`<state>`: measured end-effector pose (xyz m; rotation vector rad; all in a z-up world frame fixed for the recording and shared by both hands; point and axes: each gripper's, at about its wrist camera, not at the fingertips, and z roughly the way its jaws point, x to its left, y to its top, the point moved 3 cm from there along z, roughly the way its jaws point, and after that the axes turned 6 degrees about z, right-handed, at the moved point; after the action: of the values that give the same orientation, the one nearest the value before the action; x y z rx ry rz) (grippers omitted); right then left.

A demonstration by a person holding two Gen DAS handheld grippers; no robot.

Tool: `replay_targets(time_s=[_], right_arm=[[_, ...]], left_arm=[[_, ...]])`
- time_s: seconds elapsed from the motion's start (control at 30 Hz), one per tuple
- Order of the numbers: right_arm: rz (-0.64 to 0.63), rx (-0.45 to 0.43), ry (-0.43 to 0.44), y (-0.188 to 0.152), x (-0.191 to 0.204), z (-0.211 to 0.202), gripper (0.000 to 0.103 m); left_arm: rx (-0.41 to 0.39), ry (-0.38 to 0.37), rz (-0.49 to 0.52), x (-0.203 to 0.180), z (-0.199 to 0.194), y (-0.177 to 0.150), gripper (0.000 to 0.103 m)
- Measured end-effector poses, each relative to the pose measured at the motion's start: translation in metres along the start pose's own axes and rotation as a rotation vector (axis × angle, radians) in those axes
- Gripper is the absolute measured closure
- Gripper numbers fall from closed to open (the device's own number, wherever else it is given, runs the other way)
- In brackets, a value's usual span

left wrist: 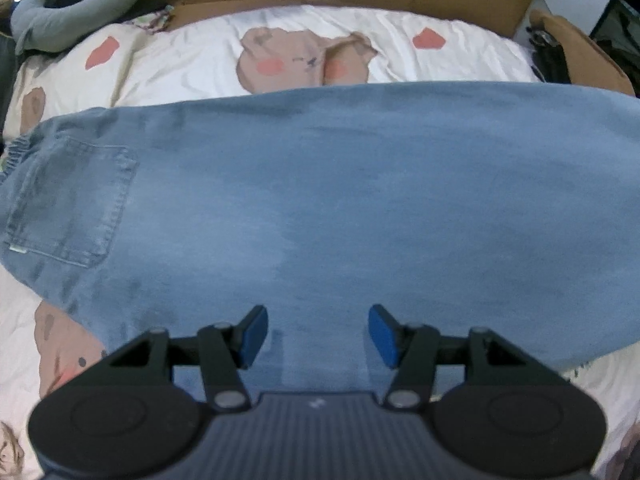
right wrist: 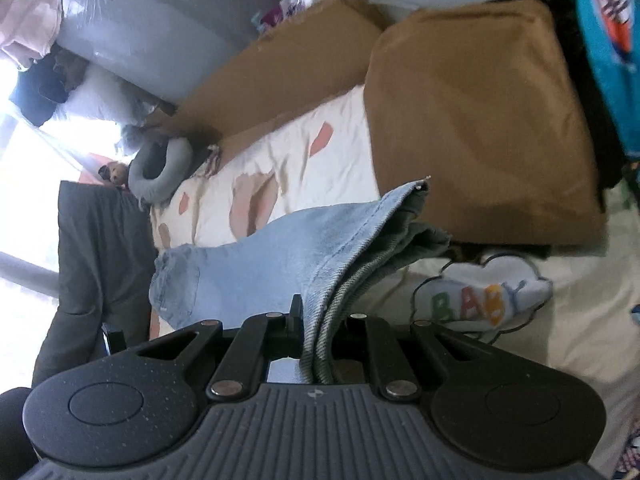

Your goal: Fold clothes

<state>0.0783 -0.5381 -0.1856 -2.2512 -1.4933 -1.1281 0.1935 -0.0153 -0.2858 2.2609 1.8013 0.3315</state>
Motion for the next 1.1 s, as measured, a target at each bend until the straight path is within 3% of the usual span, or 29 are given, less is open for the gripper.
replay_targets(time_s=[0.3, 0.47, 0.83, 1.1], right_arm=[[0.043, -0.106, -0.101, 0.017, -0.028, -0.069, 0.095], [0.024, -0.115, -0.152, 0.025, -0.026, -0.089, 0.095], [-0.022, -0.087, -0.214, 0.036, -0.007, -0.101, 0.095], [-0.003, -0.064, -0.231, 0.028, -0.010, -0.084, 0.094]], left_arm=[[0.019, -0.066, 0.076, -0.032, 0.014, -0.014, 0.044], [0.010, -0.113, 0.100, -0.048, 0.017, -0.016, 0.044], [-0.010, -0.222, 0.217, -0.082, 0.023, -0.021, 0.044], [0.031, -0.271, 0.253, -0.084, 0.046, -0.037, 0.060]])
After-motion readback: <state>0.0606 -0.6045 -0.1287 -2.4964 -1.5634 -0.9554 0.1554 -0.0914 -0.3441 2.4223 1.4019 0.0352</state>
